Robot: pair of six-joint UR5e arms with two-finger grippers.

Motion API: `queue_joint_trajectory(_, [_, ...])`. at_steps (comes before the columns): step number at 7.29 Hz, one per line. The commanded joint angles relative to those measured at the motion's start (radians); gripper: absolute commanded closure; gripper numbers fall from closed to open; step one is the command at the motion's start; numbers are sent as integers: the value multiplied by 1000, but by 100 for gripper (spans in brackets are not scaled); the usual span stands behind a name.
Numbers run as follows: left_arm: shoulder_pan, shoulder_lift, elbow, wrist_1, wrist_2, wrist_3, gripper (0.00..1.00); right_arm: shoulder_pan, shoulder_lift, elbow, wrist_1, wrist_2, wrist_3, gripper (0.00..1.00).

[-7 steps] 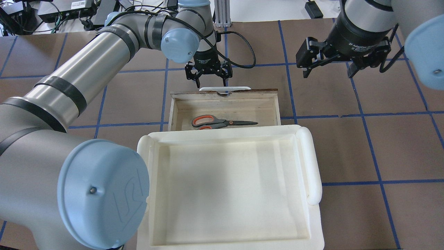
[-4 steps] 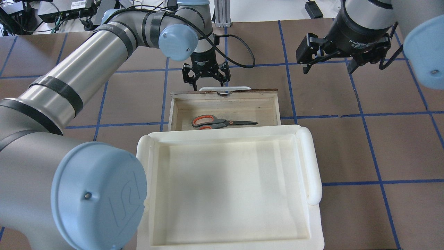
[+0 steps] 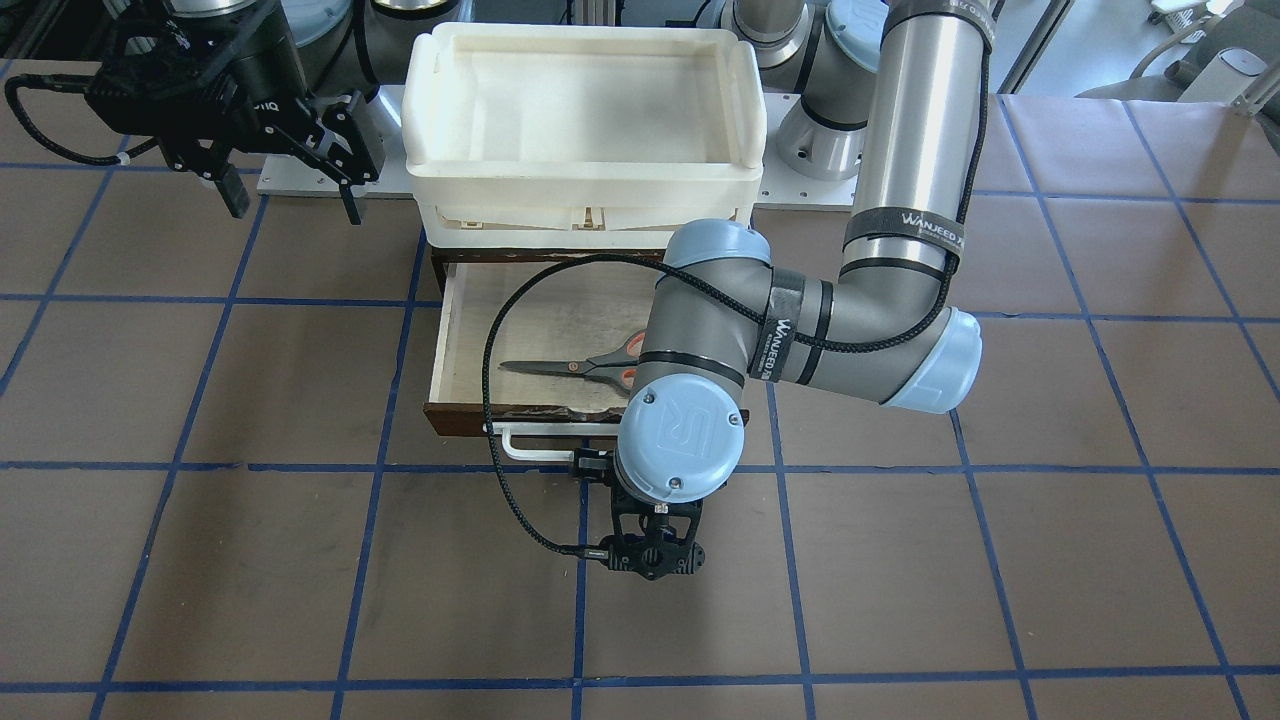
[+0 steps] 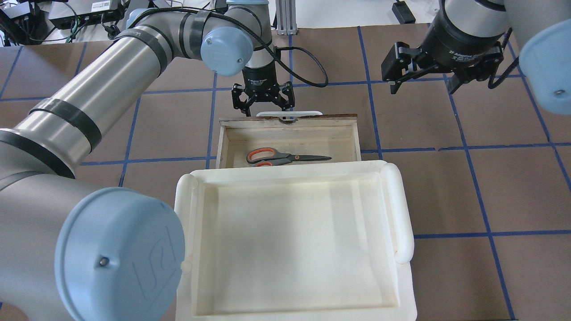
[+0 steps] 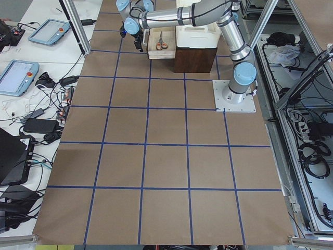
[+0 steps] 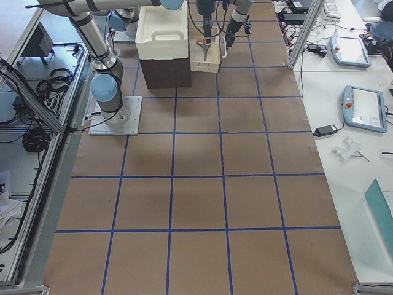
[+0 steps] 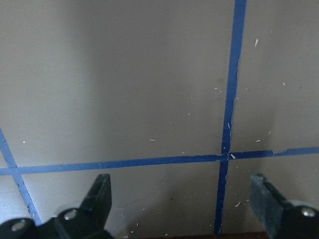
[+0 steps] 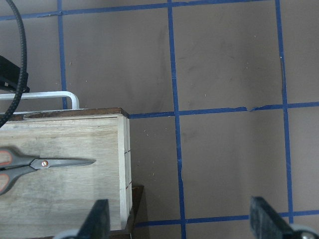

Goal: Put scissors in drawer and close it
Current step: 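Push the drawer front toward the robot's far side with the left gripper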

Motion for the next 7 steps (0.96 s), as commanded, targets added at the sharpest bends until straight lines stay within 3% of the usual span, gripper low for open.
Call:
queue_joint_trajectory(1, [-1,23,-5,-42,-1,1,0,0,-1,0,0,0,0,0])
queue_joint_trajectory(7, [-1,67,-65,-91,8,14,0,-2,-1,0,0,2,-1,0])
